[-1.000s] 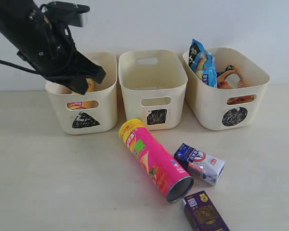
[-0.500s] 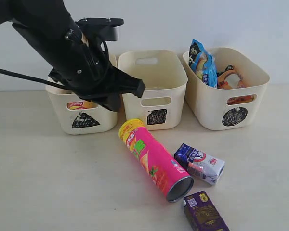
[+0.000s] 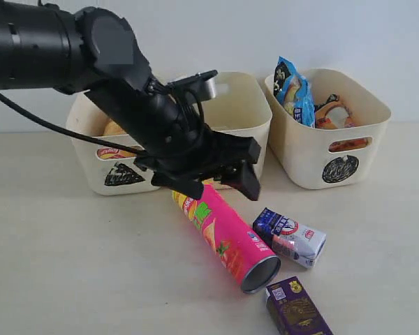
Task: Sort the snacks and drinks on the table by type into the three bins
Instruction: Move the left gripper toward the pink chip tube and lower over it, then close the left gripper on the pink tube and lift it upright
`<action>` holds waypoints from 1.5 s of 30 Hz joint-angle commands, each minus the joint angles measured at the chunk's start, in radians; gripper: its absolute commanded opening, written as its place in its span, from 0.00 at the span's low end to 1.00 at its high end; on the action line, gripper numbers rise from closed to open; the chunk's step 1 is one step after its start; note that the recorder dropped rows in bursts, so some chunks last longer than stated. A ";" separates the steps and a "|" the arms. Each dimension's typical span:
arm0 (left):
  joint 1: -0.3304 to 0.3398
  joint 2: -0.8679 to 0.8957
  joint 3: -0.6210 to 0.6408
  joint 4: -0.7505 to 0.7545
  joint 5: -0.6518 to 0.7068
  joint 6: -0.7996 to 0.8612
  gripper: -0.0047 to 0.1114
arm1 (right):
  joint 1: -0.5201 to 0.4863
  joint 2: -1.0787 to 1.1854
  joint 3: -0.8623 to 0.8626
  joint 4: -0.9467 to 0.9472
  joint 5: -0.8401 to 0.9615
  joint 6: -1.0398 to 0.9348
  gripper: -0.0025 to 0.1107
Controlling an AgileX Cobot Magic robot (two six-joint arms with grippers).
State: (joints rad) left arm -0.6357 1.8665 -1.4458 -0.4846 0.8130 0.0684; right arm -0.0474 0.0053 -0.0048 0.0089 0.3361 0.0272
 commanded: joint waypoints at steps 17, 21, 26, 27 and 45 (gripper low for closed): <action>-0.084 0.140 -0.013 0.591 -0.278 -0.648 0.96 | -0.003 -0.005 0.005 -0.001 -0.004 -0.001 0.02; -0.118 0.205 -0.052 0.770 -0.258 -0.873 0.96 | -0.003 -0.005 0.005 -0.001 -0.004 -0.001 0.02; -0.118 0.257 -0.052 0.787 -0.275 -0.943 0.94 | -0.003 -0.005 0.005 -0.001 -0.004 -0.001 0.02; -0.118 0.266 -0.052 0.804 -0.275 -0.953 0.93 | -0.003 -0.005 0.005 -0.001 -0.004 -0.001 0.02; -0.118 0.342 -0.052 0.887 -0.097 -0.917 0.44 | -0.003 -0.005 0.005 -0.001 -0.004 -0.001 0.02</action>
State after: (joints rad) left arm -0.7452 2.2079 -1.4992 0.4127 0.6513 -0.9116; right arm -0.0474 0.0053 -0.0048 0.0089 0.3361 0.0272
